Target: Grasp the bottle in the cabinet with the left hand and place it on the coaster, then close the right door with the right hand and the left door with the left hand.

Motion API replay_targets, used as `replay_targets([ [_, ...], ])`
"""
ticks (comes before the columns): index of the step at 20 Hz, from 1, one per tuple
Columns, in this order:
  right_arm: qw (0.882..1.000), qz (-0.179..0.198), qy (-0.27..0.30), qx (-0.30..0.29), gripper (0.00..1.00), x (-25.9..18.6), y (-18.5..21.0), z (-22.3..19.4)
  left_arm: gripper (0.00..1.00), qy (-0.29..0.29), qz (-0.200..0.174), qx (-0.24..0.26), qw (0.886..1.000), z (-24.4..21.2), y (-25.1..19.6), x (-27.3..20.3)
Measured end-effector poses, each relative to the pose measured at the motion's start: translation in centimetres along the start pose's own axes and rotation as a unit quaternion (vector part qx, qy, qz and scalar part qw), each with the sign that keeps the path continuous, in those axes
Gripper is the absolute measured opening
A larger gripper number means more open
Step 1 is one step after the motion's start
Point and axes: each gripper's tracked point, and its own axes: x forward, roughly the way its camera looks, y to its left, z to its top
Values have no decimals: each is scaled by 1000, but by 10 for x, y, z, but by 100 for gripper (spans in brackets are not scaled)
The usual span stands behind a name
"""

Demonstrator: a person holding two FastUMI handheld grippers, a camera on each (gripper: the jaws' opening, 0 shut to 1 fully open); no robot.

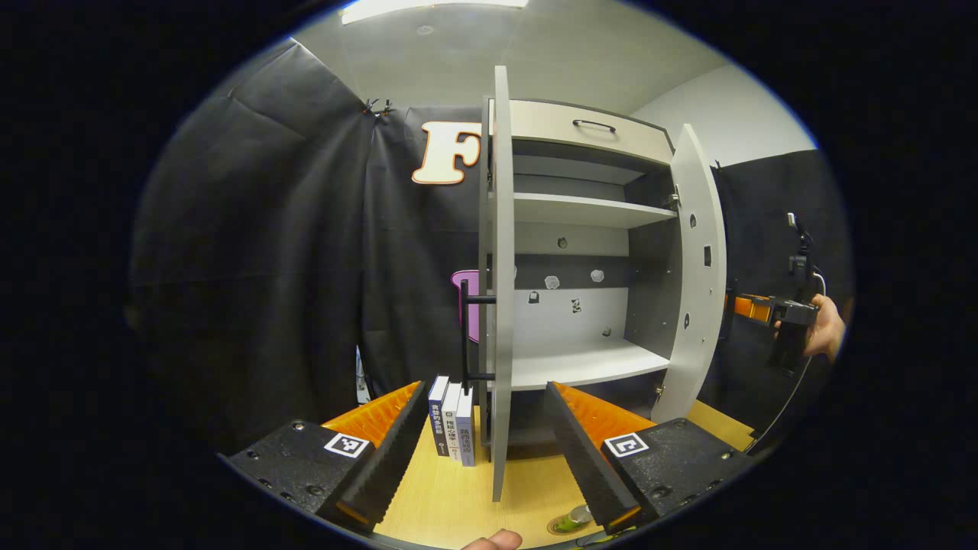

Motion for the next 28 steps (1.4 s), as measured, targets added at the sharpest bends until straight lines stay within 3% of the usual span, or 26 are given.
replay_targets([
  [4, 1000, 26, -2, 3, 86, 6, 34, -2, 94, 5, 12, -4, 1000, -3, 18, 4],
  [6, 999, 39, -12, 11, 92, 10, 46, 2, 96, 3, 17, -7, 1000, -1, 28, 6],
  [11, 1000, 1, 7, 9, 96, 23, 39, -17, 94, 4, 39, -10, 999, -4, 60, 7],
  [20, 1000, 13, -12, 11, 96, 22, 54, -13, 94, 18, 93, 4, 996, -14, 131, 28],
  [24, 1000, 0, -15, 19, 96, 21, 49, -10, 96, 15, 96, -1, 995, -16, 148, 54],
  [28, 1000, -14, -22, 13, 96, 8, 47, -6, 94, -4, 74, -10, 997, -8, 145, 82],
])
